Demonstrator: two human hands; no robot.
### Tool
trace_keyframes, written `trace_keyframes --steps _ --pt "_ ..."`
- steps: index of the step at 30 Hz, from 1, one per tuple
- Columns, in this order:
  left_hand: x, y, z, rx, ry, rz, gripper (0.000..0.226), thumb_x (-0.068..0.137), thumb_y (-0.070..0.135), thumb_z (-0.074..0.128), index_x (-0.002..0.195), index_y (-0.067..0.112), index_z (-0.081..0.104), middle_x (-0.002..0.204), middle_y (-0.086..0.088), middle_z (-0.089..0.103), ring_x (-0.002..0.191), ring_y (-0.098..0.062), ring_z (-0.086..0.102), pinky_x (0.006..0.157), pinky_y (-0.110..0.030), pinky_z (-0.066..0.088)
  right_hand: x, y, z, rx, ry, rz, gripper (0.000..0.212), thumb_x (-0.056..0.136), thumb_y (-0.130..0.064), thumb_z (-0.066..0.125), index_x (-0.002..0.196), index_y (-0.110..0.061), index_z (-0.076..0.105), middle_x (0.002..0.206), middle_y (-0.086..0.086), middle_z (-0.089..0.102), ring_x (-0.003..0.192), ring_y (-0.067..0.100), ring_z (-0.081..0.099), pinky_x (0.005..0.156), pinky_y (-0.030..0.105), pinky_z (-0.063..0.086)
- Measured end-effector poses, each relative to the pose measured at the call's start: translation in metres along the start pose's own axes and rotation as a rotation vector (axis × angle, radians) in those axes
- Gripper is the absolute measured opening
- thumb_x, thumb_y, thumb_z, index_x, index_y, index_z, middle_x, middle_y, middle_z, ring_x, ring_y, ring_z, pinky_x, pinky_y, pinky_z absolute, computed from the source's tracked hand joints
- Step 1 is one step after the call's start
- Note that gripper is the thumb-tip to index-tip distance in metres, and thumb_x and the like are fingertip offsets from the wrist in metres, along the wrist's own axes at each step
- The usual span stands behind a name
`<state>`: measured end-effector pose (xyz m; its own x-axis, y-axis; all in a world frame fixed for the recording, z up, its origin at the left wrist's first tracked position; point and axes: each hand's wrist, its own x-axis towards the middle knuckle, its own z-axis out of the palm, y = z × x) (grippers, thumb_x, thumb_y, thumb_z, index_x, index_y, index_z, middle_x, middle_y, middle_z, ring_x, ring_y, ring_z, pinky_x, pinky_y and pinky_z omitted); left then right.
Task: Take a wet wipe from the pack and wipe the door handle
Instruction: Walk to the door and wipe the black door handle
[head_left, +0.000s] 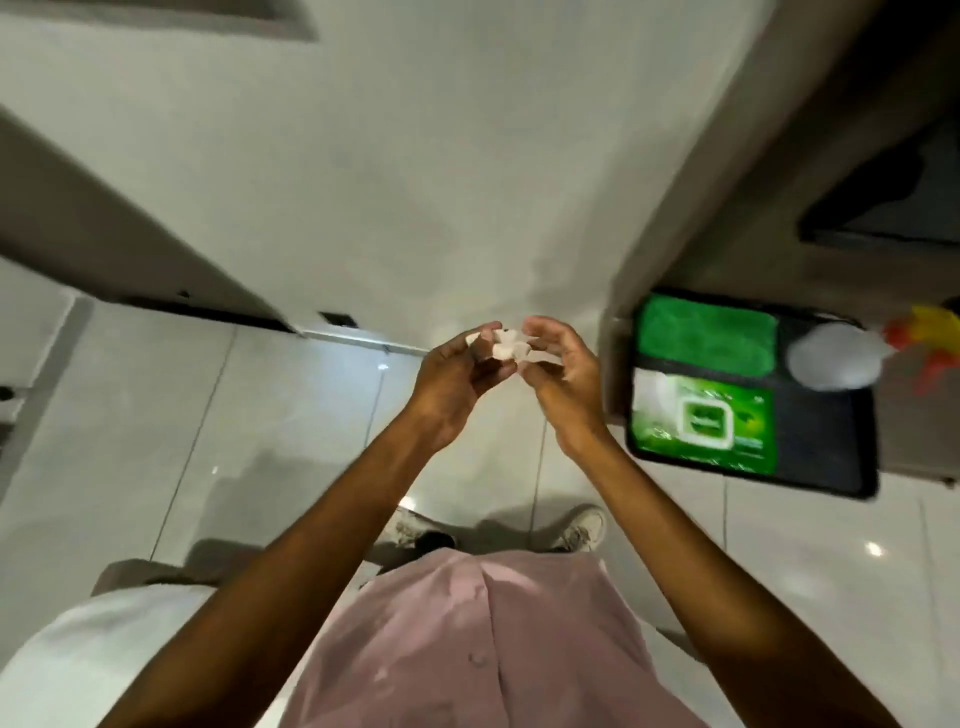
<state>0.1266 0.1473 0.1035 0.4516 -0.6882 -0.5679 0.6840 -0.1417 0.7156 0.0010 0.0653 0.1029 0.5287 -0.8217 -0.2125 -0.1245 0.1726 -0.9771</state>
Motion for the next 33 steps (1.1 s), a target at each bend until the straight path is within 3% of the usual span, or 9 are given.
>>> trace_keyframes --steps 6,10,13,17,19,22,24,28,33 --pt "-0.023 0.113 -0.161 -0.021 0.119 0.228 0.029 0.112 0.015 0.049 0.119 0.019 0.076 0.114 -0.001 0.081 0.103 -0.017 0.078 0.082 -0.026 0.064 0.031 -0.042 0.203 0.128 -0.356 0.169 0.024 0.093 -0.035 0.067 0.111 -0.021 0.073 0.107 0.003 0.076 0.097 0.021 0.072 0.079 0.036 0.062" --pt "-0.032 0.178 -0.255 -0.078 0.281 0.332 0.022 0.107 0.016 0.059 0.107 0.023 0.08 0.114 -0.009 0.081 0.103 -0.027 0.078 0.09 -0.04 0.065 0.05 -0.069 0.332 -0.046 -0.524 0.131 0.027 0.085 -0.018 0.079 0.11 -0.012 0.073 0.107 0.013 0.077 0.095 0.024 0.075 0.081 0.036 0.062" --pt "-0.028 0.217 -0.318 -0.135 0.308 0.352 0.013 0.102 0.01 0.067 0.111 0.014 0.075 0.104 -0.009 0.081 0.093 -0.026 0.079 0.074 -0.034 0.066 0.063 -0.075 0.411 -0.04 -0.525 0.171 0.01 0.086 -0.006 0.076 0.095 -0.01 0.076 0.089 0.012 0.077 0.078 0.023 0.073 0.067 0.03 0.06" --pt "-0.01 0.271 -0.391 -0.045 0.344 0.367 0.036 0.094 -0.006 0.071 0.129 0.001 0.066 0.107 -0.014 0.077 0.093 -0.027 0.075 0.071 -0.032 0.066 0.087 -0.072 0.504 0.009 -0.507 0.246 0.007 0.092 -0.009 0.069 0.089 -0.011 0.075 0.084 0.011 0.075 0.075 0.025 0.071 0.065 0.033 0.06" --pt "0.002 0.3 -0.426 0.092 0.392 0.395 0.039 0.091 -0.004 0.076 0.128 0.004 0.066 0.102 -0.009 0.074 0.086 -0.021 0.073 0.067 -0.029 0.063 0.099 -0.068 0.545 0.062 -0.511 0.29 0.009 0.095 -0.012 0.066 0.097 -0.008 0.073 0.09 0.016 0.074 0.082 0.03 0.071 0.078 0.044 0.058" --pt "0.027 0.355 -0.483 0.358 0.397 0.431 0.037 0.091 0.01 0.082 0.125 0.017 0.068 0.094 0.003 0.064 0.074 -0.001 0.069 0.057 -0.014 0.054 0.125 -0.064 0.613 0.145 -0.459 0.299 0.01 0.098 -0.012 0.062 0.099 -0.01 0.072 0.095 0.012 0.077 0.084 0.026 0.075 0.076 0.041 0.062" --pt "0.039 0.399 -0.52 0.606 0.419 0.49 0.037 0.096 0.024 0.077 0.131 0.024 0.064 0.11 0.002 0.062 0.092 -0.006 0.067 0.07 -0.011 0.055 0.143 -0.069 0.654 0.183 -0.418 0.279 0.012 0.098 -0.008 0.062 0.101 -0.01 0.073 0.095 0.009 0.078 0.086 0.025 0.076 0.075 0.041 0.064" --pt "0.063 0.518 -0.608 1.395 0.366 0.686 0.062 0.102 0.054 0.057 0.154 0.022 0.046 0.155 -0.004 0.047 0.146 -0.021 0.044 0.12 -0.042 0.04 0.184 -0.087 0.739 0.176 -0.293 0.247 0.023 0.096 -0.007 0.064 0.117 -0.002 0.072 0.094 0.005 0.077 0.084 0.021 0.074 0.082 0.04 0.061" --pt "0.111 0.676 -0.646 2.035 0.206 1.236 0.065 0.106 0.051 0.045 0.158 0.013 0.042 0.169 -0.013 0.032 0.16 -0.035 0.018 0.131 -0.055 0.016 0.209 -0.11 0.801 0.005 -0.029 0.026 0.025 0.095 -0.015 0.067 0.117 -0.009 0.074 0.102 0.006 0.078 0.094 0.02 0.073 0.089 0.037 0.059"
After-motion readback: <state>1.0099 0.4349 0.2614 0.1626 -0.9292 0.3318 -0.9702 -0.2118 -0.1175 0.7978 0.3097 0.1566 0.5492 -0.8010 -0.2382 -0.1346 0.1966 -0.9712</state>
